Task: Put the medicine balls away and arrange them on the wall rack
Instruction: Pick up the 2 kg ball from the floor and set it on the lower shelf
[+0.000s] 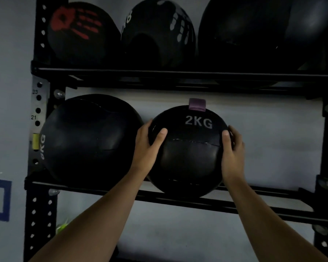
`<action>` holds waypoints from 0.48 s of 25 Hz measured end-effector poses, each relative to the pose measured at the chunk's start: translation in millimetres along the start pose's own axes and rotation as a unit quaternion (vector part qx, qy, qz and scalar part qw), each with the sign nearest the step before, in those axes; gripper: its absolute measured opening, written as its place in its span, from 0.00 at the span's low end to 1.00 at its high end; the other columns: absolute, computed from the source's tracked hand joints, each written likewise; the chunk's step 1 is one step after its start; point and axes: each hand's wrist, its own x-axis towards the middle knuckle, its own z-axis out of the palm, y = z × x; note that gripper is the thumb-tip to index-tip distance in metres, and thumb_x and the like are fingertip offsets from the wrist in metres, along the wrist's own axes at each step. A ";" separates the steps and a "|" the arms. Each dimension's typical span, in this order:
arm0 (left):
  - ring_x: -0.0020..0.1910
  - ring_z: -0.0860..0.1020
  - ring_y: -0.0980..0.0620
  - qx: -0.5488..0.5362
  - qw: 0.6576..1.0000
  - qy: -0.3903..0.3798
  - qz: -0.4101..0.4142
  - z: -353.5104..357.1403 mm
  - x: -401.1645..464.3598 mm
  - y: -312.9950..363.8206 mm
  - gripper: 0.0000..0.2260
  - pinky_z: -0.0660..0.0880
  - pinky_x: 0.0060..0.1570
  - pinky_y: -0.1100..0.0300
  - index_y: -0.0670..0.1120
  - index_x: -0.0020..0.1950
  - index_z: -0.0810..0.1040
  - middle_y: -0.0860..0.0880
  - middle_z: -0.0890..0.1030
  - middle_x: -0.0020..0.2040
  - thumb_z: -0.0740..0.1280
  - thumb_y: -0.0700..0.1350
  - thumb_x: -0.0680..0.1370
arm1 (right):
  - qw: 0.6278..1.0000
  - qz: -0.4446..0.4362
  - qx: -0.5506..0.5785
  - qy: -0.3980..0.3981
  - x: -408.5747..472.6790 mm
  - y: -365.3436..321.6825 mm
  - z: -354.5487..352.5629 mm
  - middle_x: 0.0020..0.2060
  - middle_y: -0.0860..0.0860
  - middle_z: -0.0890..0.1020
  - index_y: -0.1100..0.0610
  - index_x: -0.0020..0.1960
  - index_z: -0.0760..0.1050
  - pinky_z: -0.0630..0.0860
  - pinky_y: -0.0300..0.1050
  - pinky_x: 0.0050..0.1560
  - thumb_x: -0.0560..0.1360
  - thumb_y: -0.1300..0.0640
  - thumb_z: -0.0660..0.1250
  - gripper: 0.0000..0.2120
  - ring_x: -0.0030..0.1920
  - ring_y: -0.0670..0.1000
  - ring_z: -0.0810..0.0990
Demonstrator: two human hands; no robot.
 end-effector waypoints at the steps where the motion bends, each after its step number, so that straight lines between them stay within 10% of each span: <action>1: 0.73 0.69 0.61 0.006 1.000 -0.014 -0.003 1.4 8.0 -5.3 0.38 0.66 0.72 0.61 0.60 0.81 0.67 0.61 0.67 0.76 0.65 0.73 0.73 | 1.000 0.005 0.000 0.002 7.7 7.3 2.5 0.72 0.52 0.72 0.45 0.77 0.69 0.74 0.43 0.64 0.79 0.32 0.60 0.31 0.67 0.50 0.75; 4: 0.76 0.70 0.55 0.004 0.999 -0.036 -0.037 3.8 32.3 -22.1 0.34 0.68 0.77 0.52 0.59 0.80 0.69 0.56 0.69 0.78 0.68 0.68 0.77 | 0.999 0.029 -0.026 0.006 29.4 22.6 15.2 0.69 0.55 0.75 0.47 0.75 0.72 0.73 0.59 0.71 0.79 0.33 0.60 0.29 0.67 0.56 0.77; 12: 0.76 0.72 0.55 0.007 1.000 -0.011 -0.024 7.4 36.6 -25.8 0.23 0.67 0.80 0.48 0.59 0.78 0.73 0.54 0.74 0.77 0.68 0.58 0.83 | 0.993 0.022 -0.109 -0.031 38.9 18.0 17.4 0.67 0.59 0.77 0.47 0.75 0.71 0.72 0.61 0.71 0.81 0.33 0.54 0.29 0.67 0.62 0.76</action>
